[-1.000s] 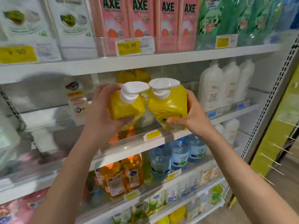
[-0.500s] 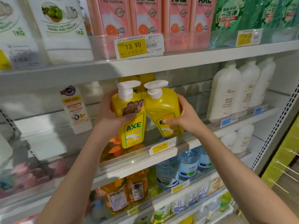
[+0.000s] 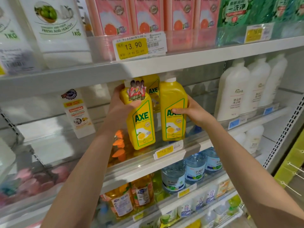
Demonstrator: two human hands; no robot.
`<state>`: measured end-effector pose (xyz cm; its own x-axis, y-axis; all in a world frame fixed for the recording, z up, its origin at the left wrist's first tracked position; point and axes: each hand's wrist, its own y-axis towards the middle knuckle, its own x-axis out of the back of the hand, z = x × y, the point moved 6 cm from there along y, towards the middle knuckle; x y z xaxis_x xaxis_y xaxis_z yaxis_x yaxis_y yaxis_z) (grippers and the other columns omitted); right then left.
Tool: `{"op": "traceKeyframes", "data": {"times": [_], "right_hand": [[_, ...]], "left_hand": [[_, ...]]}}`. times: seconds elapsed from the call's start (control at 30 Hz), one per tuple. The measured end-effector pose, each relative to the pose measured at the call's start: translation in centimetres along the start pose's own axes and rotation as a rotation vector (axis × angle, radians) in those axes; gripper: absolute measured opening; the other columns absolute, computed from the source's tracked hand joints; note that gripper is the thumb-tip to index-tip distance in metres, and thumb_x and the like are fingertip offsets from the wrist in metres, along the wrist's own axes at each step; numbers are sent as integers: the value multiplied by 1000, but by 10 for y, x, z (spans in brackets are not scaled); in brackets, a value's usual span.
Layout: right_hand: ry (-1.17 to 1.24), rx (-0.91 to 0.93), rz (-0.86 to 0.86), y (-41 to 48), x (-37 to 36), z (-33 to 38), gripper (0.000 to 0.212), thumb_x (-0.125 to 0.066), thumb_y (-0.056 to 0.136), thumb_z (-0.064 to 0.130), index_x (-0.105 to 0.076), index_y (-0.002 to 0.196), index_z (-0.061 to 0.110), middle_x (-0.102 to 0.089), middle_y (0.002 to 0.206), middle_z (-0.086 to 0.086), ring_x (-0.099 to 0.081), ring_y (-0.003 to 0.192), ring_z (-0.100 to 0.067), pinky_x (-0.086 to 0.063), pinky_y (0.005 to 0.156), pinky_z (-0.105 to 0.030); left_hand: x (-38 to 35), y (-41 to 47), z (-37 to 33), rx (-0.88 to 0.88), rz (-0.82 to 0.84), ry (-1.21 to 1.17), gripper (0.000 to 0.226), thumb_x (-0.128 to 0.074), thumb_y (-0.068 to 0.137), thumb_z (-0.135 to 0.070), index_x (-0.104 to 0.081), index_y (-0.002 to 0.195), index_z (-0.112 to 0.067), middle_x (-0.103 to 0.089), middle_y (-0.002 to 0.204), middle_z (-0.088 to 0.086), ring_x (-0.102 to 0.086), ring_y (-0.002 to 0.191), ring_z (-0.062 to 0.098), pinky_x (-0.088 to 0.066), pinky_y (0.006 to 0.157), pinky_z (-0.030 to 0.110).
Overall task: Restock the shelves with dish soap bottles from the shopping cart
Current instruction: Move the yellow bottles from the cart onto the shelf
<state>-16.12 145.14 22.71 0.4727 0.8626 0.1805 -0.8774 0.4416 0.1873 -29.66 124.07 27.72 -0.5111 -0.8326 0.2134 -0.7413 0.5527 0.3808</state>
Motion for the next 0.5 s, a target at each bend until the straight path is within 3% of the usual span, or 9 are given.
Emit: {"op": "traceKeyframes", "data": {"times": [0.17,0.23,0.33,0.4,0.5], "right_hand": [[-24,-40,56,4,0,-2,70,-77,72,24,-45,133,14,-67,119,-7,-66,106,-23,-52,92,-41],[-63,-45,43,1,0,-3,60,-76,79,25,-47,131,15,-67,118,-5,-66,105,-22,-52,92,-39],[-171,-28,-62,-7,-1,-15,54,-77,78,28,-52,125,20,-69,112,1,-67,101,-20,-54,88,-40],[-248,-28,-113,-14,-6,-26,59,-82,71,32,-52,121,22,-69,109,1,-69,93,-21,-56,84,-41],[-350,-14,-196,-23,-11,-31,59,-81,73,27,-51,123,20,-65,107,5,-63,91,-13,-49,80,-25]], "left_hand": [[0,-7,3,26,14,35,83,-74,79,-11,-24,144,-25,-58,111,-12,-62,90,-7,-52,75,15],[-1,-11,17,81,15,105,83,-77,77,-14,-27,142,-23,-57,116,-7,-61,100,5,-51,85,26],[-3,-23,42,188,3,410,73,-80,72,-30,-40,132,-18,-53,128,4,-56,112,22,-45,96,41],[-10,-34,54,253,33,556,78,-79,73,-36,-38,135,-14,-48,133,9,-52,119,30,-42,99,44],[-18,-41,60,235,21,620,75,-76,77,-31,-36,136,-5,-45,134,16,-47,121,33,-38,98,40]]}}
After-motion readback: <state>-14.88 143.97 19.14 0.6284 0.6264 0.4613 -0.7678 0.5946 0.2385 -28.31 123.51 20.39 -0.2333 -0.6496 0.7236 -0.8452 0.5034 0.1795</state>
